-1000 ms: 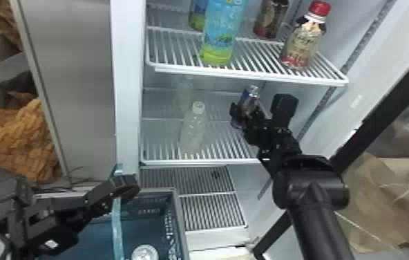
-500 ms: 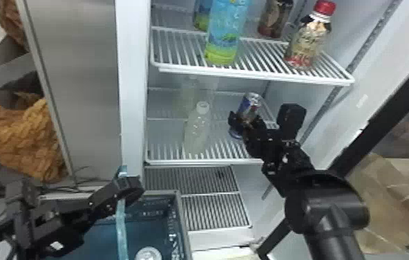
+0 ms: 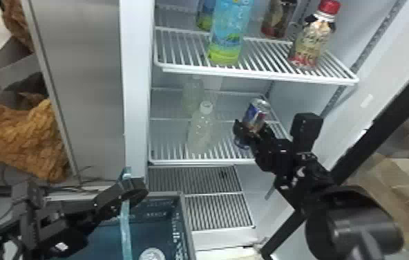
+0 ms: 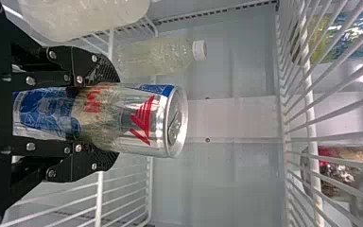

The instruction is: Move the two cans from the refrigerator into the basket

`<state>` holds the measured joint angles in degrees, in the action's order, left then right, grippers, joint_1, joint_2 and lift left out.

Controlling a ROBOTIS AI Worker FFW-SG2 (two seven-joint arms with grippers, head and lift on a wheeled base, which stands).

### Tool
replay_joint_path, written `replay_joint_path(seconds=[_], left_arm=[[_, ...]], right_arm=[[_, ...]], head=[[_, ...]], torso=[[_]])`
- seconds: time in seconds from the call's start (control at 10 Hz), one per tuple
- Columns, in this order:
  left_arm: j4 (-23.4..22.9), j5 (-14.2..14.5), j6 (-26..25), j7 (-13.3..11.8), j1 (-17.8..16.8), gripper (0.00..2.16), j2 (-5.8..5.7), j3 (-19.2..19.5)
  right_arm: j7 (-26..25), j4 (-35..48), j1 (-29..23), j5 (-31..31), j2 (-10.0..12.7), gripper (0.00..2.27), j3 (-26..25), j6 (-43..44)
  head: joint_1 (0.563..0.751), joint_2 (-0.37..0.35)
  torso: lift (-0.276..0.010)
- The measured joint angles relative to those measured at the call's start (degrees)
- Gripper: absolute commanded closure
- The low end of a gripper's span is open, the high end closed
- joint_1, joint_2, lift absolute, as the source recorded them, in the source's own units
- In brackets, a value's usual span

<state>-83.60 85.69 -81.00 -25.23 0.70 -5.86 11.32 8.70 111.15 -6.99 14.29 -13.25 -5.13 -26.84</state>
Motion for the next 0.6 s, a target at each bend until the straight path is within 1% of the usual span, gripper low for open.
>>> replay_joint_path(seconds=[0.4,0.6], left_arm=[[0.0,0.0,0.0,0.0,0.3,1.2,0.06,0.0],[0.0,0.0,0.0,0.0,0.3,1.2,0.09,0.0]], right_arm=[[0.1,11.7,-9.3,2.6,0.0,1.28,-2.8,-4.2],[0.0,20.3,-16.0,3.3,0.3,1.28,-5.0,-7.7]], head=[[0.695,-0.276],[0.695,-0.285]], torso=[[-0.218],[-0.218]])
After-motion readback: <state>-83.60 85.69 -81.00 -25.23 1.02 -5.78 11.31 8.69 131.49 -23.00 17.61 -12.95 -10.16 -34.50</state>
